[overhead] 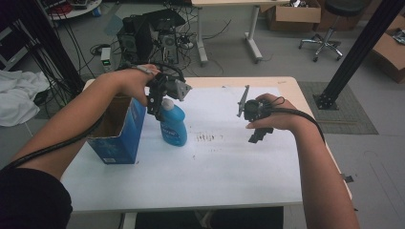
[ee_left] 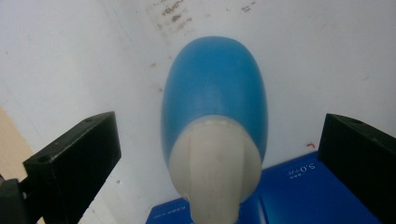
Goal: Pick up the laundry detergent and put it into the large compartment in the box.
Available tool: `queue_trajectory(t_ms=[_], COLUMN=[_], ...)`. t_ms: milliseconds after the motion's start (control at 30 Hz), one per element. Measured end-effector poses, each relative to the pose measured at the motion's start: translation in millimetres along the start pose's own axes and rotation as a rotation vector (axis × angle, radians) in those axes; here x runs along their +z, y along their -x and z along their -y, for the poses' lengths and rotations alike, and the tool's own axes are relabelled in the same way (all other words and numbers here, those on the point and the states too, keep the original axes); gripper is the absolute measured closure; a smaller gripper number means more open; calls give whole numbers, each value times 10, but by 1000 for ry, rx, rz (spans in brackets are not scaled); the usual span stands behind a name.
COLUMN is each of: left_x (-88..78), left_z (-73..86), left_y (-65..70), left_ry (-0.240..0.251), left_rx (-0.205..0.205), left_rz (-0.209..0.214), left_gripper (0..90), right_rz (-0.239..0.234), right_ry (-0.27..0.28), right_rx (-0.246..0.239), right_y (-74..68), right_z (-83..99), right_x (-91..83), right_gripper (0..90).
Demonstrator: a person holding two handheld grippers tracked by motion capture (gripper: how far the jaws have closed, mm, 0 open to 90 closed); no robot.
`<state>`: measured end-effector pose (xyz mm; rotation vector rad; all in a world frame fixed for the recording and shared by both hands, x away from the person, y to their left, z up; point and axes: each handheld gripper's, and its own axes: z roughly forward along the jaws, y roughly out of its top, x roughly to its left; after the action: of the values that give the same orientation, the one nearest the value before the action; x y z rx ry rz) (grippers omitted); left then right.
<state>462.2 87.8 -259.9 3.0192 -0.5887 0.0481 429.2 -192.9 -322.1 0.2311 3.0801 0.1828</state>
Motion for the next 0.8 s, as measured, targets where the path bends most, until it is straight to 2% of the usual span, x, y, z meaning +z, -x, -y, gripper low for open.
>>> queue_trajectory(t_ms=[133,367,800], left_x=[87,189,323], left_z=[-22,-48,-62], left_y=[2,4,-4], left_ry=[-35,-38,-59], left_rx=[3,19,13], left_rz=[-5,-9,-9], left_gripper=[1,1,7], right_rz=[-4,-3,7], right_ry=[-1,0,11], right_rx=[3,1,3], right_y=[-3,5,-17], right_z=[-12,-27,-9], right_x=[32,52,25], right_gripper=[163,163,163])
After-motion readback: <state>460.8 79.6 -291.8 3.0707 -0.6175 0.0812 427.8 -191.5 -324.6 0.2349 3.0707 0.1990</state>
